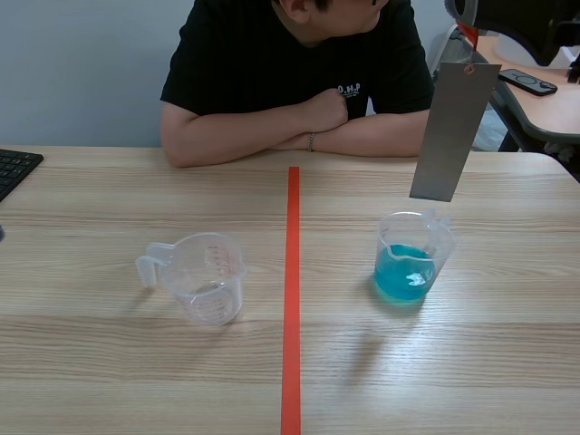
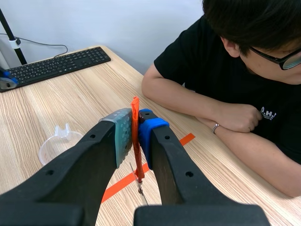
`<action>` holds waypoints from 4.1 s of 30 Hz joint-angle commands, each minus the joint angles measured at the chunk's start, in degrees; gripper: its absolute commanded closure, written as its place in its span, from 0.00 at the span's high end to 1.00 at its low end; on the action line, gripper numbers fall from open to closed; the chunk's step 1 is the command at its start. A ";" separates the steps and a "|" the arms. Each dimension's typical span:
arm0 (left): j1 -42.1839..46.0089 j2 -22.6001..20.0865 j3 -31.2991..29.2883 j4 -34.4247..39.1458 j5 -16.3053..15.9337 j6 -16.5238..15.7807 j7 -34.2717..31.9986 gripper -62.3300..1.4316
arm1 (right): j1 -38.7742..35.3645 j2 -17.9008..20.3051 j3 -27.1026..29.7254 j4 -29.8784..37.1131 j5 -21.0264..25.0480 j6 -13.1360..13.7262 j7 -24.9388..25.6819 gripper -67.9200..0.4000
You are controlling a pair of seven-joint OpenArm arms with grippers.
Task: Do the redox reaction experiment.
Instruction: 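Raise the plate and point at it, then put the plate into the left beaker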
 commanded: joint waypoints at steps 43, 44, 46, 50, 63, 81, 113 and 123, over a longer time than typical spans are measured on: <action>46.45 33.11 -29.97 7.72 41.35 14.38 -28.94 0.07 | 9.16 -7.74 -7.78 0.55 -4.22 0.44 0.20 0.03; 46.42 33.00 -29.97 7.72 41.33 14.38 -28.96 0.07 | 9.53 -8.63 -8.41 0.55 -4.83 0.44 0.22 0.03; 46.42 32.87 -29.97 8.02 41.31 14.38 -29.07 0.07 | 10.27 -10.49 -9.75 0.55 -6.01 0.44 0.24 0.03; 46.42 32.87 -29.97 8.02 41.31 14.36 -30.40 0.07 | 11.89 -14.58 -12.96 0.52 -8.79 0.44 0.20 0.03; 46.45 32.87 -29.97 8.02 41.29 14.36 -32.79 0.07 | 13.68 -28.55 -24.06 0.52 -21.35 0.44 0.20 0.03; 46.47 32.89 -29.97 7.96 41.31 14.32 -34.21 0.07 | 13.68 -34.97 -33.53 -0.17 -28.04 -2.43 0.48 0.03; 47.08 32.89 -29.97 7.91 41.07 14.32 -34.49 0.07 | 13.68 -34.97 -37.55 -15.43 -38.23 -3.32 17.55 0.03; 47.08 32.89 -29.97 7.91 41.09 14.32 -34.49 0.07 | 13.68 -34.97 -37.55 -21.77 -44.19 -5.07 24.26 0.03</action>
